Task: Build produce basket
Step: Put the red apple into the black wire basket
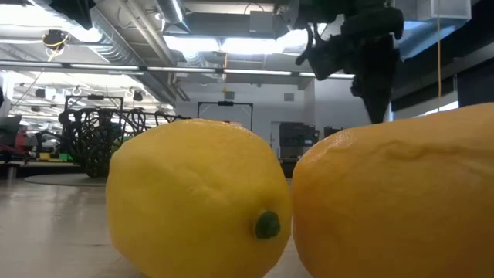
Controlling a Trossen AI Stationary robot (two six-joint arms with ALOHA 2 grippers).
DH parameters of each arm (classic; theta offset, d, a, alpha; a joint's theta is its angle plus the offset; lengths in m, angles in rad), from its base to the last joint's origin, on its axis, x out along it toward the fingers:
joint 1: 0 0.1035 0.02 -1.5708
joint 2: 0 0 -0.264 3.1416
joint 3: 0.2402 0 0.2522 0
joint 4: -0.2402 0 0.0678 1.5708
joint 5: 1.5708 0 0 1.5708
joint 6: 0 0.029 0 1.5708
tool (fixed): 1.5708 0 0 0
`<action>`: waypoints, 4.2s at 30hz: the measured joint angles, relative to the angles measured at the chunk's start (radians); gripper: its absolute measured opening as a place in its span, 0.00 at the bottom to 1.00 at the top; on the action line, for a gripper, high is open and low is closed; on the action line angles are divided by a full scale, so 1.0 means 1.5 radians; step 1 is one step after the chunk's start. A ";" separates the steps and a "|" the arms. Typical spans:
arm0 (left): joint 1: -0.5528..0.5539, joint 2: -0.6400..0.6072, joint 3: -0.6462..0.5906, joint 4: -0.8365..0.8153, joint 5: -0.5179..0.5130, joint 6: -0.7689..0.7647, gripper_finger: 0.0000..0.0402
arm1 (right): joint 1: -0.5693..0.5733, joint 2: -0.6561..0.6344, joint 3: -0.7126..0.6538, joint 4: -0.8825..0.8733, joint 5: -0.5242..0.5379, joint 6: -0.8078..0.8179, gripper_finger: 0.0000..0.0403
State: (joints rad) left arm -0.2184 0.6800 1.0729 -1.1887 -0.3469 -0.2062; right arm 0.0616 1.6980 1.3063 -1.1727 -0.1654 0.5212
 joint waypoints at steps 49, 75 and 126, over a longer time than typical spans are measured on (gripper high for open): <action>0.000 0.000 0.000 0.000 0.000 0.000 0.23 | 0.018 -0.418 -0.168 0.001 0.097 -0.074 0.83; 0.000 0.000 0.000 0.000 0.000 0.000 0.23 | 0.003 -0.349 -0.168 -0.006 0.115 0.231 0.83; 0.000 0.000 0.000 0.057 -0.027 0.000 0.23 | -0.014 -0.300 -0.364 -0.009 0.013 -0.017 0.83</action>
State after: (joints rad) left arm -0.2181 0.6804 1.0729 -1.1038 -0.3882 -0.2066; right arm 0.0402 1.2476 0.7601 -1.1858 -0.1460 0.4961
